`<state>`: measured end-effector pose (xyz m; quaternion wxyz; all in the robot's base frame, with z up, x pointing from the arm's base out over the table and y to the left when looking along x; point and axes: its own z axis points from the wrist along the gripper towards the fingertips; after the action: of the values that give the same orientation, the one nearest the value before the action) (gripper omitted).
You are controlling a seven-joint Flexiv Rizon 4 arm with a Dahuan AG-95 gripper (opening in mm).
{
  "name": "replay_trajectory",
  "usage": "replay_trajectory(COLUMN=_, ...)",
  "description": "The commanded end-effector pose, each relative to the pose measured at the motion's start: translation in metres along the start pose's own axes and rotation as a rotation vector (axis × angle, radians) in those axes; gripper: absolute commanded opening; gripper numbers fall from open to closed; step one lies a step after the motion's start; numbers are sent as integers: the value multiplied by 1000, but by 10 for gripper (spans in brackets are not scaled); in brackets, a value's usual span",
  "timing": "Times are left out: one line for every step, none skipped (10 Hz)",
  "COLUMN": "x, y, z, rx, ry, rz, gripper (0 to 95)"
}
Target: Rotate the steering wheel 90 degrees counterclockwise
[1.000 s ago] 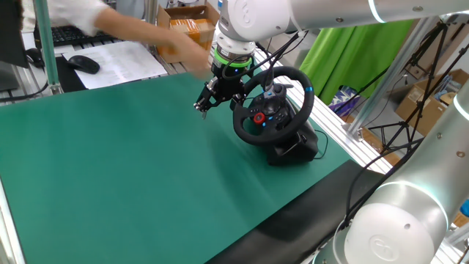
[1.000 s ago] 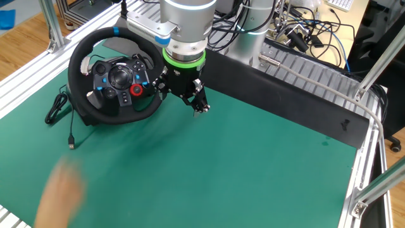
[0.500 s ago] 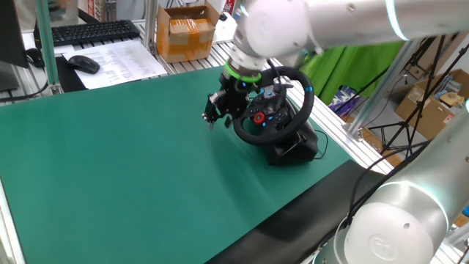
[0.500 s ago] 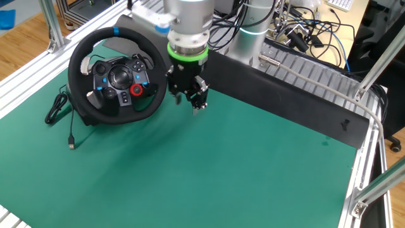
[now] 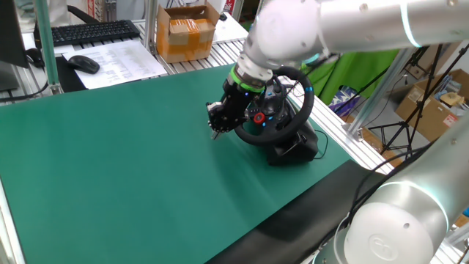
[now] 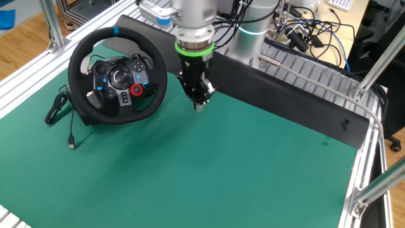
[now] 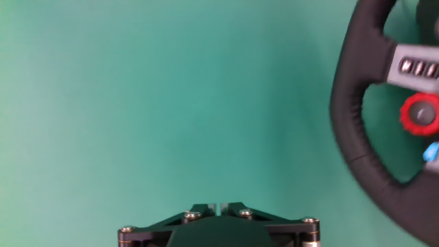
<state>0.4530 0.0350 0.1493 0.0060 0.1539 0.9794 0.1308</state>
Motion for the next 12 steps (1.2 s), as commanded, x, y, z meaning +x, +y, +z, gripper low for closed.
replay_trajectory(x=10, y=10, z=-3, rx=168, ry=14, rz=-24, gripper=0)
replay_trajectory(x=14, y=14, z=-5, rx=209, ry=4, rz=-19, gripper=0)
replay_trajectory(x=19, y=17, z=-7, rx=203, ry=19, rz=9, gripper=0)
replay_trajectory(x=22, y=20, z=-9, rx=218, ry=19, rz=14, gripper=0)
replay_trajectory(x=23, y=20, z=-11, rx=232, ry=20, rz=-8, gripper=0)
replay_trajectory(x=21, y=20, z=-12, rx=236, ry=21, rz=-19, gripper=0)
replay_trajectory(x=16, y=22, z=-16, rx=262, ry=24, rz=-53, gripper=0)
replay_trajectory(x=6, y=26, z=-22, rx=266, ry=29, rz=-73, gripper=0)
replay_trajectory(x=-2, y=28, z=-26, rx=261, ry=35, rz=-88, gripper=0)
replay_trajectory(x=-14, y=30, z=-32, rx=254, ry=29, rz=-99, gripper=0)
replay_trajectory(x=-19, y=27, z=-38, rx=254, ry=27, rz=-106, gripper=0)
replay_trajectory(x=-19, y=24, z=-40, rx=253, ry=22, rz=-118, gripper=0)
